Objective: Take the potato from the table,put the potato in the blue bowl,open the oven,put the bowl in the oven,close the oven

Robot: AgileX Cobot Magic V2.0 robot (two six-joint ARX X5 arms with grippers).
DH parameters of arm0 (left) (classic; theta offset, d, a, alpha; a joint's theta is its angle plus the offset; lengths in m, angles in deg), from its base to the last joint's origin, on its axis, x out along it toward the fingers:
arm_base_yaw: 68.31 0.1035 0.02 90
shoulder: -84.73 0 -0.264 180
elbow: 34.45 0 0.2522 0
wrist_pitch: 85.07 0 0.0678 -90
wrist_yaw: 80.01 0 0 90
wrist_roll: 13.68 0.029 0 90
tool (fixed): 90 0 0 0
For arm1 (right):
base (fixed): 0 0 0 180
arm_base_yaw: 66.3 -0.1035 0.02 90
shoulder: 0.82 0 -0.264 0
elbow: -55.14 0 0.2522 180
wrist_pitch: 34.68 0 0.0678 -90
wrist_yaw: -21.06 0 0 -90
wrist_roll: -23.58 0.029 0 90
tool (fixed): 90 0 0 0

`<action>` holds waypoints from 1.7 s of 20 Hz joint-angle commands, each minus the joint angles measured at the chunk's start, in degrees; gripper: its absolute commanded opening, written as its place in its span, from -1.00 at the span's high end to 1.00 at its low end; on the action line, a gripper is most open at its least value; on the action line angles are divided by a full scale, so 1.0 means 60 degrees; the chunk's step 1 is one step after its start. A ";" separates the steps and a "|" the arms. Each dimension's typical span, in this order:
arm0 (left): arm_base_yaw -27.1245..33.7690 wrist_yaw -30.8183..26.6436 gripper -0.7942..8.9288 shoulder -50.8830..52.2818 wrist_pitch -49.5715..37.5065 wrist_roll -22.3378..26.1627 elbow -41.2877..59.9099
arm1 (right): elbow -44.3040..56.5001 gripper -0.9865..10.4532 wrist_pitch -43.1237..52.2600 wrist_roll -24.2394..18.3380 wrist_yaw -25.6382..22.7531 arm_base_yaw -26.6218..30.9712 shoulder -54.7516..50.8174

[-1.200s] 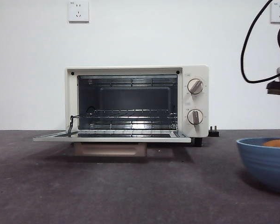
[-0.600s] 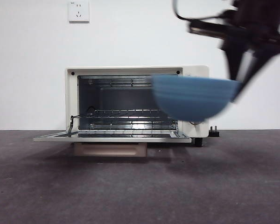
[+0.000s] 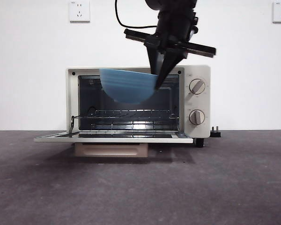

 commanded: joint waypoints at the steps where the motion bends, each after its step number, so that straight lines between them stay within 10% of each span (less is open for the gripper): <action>1: -0.0029 0.0004 0.85 0.0033 -0.0091 0.0131 0.0044 | -0.0758 0.86 -0.0076 0.0761 -0.0087 -0.0044 0.0477; 13: -0.0029 0.0007 0.85 0.0033 -0.0138 0.0120 0.0044 | -0.1158 0.86 0.0776 0.4240 -0.0554 0.0047 0.1166; 34: -0.0029 0.0007 0.85 0.0077 -0.0142 0.0000 0.0040 | -0.1147 0.85 0.0994 0.5326 -0.1464 0.0466 0.1592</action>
